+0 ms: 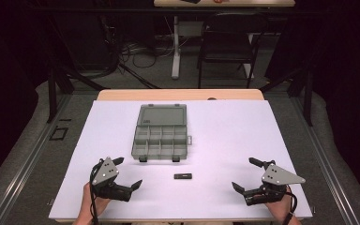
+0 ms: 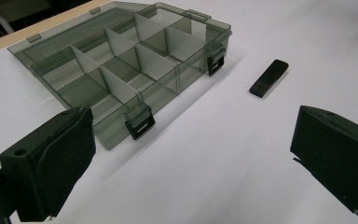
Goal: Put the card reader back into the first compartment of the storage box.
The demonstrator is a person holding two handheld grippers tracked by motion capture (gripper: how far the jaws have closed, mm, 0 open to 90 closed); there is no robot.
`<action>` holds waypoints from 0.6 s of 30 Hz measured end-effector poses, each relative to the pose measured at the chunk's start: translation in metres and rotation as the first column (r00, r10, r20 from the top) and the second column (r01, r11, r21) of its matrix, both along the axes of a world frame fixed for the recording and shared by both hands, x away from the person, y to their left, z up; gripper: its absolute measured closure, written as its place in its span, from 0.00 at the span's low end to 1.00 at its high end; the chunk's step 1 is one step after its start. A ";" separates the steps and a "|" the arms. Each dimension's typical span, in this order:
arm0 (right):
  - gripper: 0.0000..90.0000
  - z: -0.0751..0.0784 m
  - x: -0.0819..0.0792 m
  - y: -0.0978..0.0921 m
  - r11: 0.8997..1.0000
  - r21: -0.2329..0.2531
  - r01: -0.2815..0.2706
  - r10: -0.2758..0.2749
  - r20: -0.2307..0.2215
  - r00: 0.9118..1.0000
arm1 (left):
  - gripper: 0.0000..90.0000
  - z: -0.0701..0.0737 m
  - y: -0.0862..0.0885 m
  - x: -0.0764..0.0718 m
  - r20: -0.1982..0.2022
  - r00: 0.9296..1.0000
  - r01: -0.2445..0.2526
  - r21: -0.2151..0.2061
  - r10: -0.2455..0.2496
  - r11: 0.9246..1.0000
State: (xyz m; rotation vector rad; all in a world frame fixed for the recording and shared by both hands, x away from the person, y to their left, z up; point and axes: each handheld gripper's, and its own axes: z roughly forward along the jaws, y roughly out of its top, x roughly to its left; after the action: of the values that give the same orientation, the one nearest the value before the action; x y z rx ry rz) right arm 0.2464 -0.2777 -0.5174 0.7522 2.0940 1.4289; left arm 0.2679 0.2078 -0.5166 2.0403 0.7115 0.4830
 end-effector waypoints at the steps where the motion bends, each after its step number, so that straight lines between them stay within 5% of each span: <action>1: 0.00 0.000 0.000 0.000 1.000 0.000 0.000 0.000 0.000 1.000 | 0.00 0.000 -0.001 0.000 0.002 1.000 0.003 0.007 -0.003 1.000; 11: 0.00 0.000 0.000 0.000 1.000 -0.007 0.000 0.000 -0.007 1.000 | 0.00 0.001 -0.015 0.006 -0.026 0.999 0.047 0.056 -0.045 0.997; 18: 0.00 -0.001 0.000 0.000 1.000 -0.006 0.000 0.000 -0.013 1.000 | 0.00 0.008 -0.031 0.016 -0.043 0.993 0.118 0.095 -0.114 0.988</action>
State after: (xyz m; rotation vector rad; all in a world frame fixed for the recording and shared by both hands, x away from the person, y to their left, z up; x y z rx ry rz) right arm 0.2469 -0.2777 -0.5181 0.7613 2.1074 1.4212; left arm 0.2838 0.1770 -0.5089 2.1737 0.5976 0.4205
